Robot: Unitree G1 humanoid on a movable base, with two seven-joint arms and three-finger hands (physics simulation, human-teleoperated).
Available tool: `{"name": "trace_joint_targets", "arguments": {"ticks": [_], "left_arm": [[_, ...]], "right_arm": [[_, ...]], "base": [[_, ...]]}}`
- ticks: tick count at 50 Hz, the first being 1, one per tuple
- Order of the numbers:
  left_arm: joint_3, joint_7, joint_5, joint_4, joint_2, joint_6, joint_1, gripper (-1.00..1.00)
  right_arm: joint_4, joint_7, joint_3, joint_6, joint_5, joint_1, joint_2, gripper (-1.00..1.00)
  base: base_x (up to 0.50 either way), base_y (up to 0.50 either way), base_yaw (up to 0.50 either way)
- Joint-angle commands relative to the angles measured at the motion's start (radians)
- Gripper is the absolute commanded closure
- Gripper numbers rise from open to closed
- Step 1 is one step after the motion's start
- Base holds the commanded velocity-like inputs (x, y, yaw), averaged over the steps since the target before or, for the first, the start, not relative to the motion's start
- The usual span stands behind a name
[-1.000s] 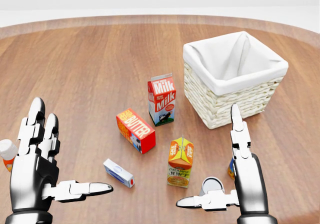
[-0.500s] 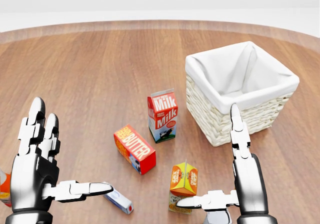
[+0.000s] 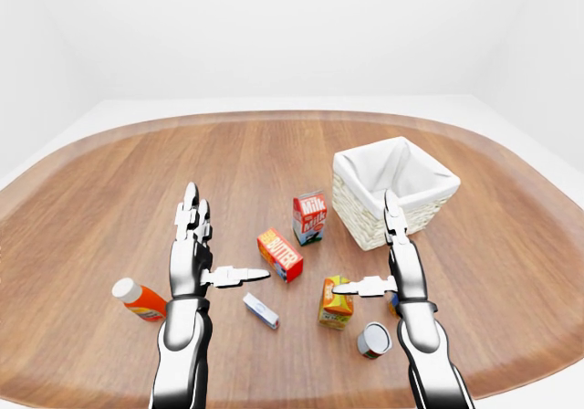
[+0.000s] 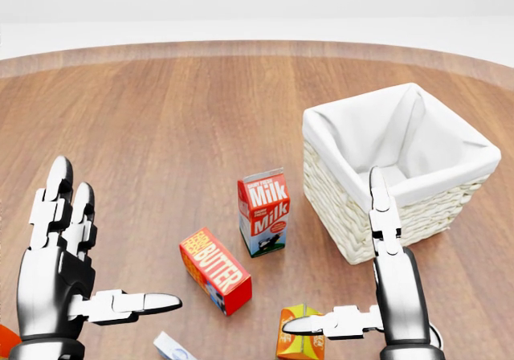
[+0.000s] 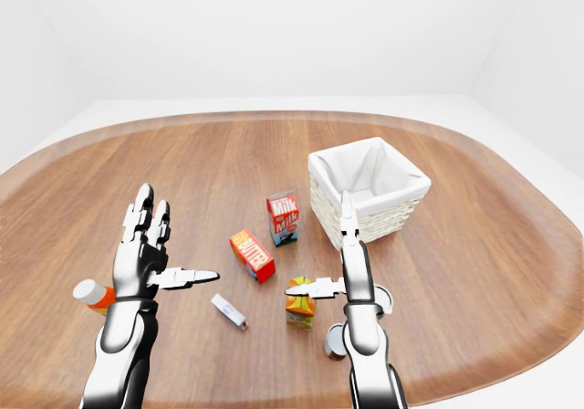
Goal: Pick up the alphabet soup and the tomato sauce, and put them in the basket.
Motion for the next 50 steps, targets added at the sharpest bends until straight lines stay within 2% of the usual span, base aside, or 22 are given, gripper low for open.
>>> {"name": "trace_joint_targets", "arguments": {"ticks": [1,19,32,38,50], "left_arm": [[0.001,0.001,0.000,-0.002,0.000,0.000,0.000,-1.00],[0.001,0.001,0.000,0.002,0.000,0.000,-0.001,-1.00],[-0.003,-0.004,-0.004,0.000,-0.001,0.000,0.004,-1.00],[-0.021,-0.011,0.038,0.018,0.003,0.000,0.006,-1.00],[-0.025,-0.013,0.056,0.038,0.003,0.000,0.002,-1.00]], "right_arm": [[0.001,0.000,0.000,0.000,-0.001,0.000,0.000,-1.00],[-0.006,0.001,0.000,0.000,0.001,0.003,0.000,-1.00],[-0.003,0.005,0.001,0.000,0.004,0.002,0.000,-1.00],[0.024,-0.007,0.003,0.000,-0.015,-0.006,0.000,-1.00],[0.044,-0.006,0.020,0.000,-0.040,0.009,-0.005,-1.00]], "base": [[0.21,0.00,0.00],[0.21,0.00,0.00],[0.00,0.00,0.00],[0.00,0.00,0.00],[0.00,0.00,0.00]]}}
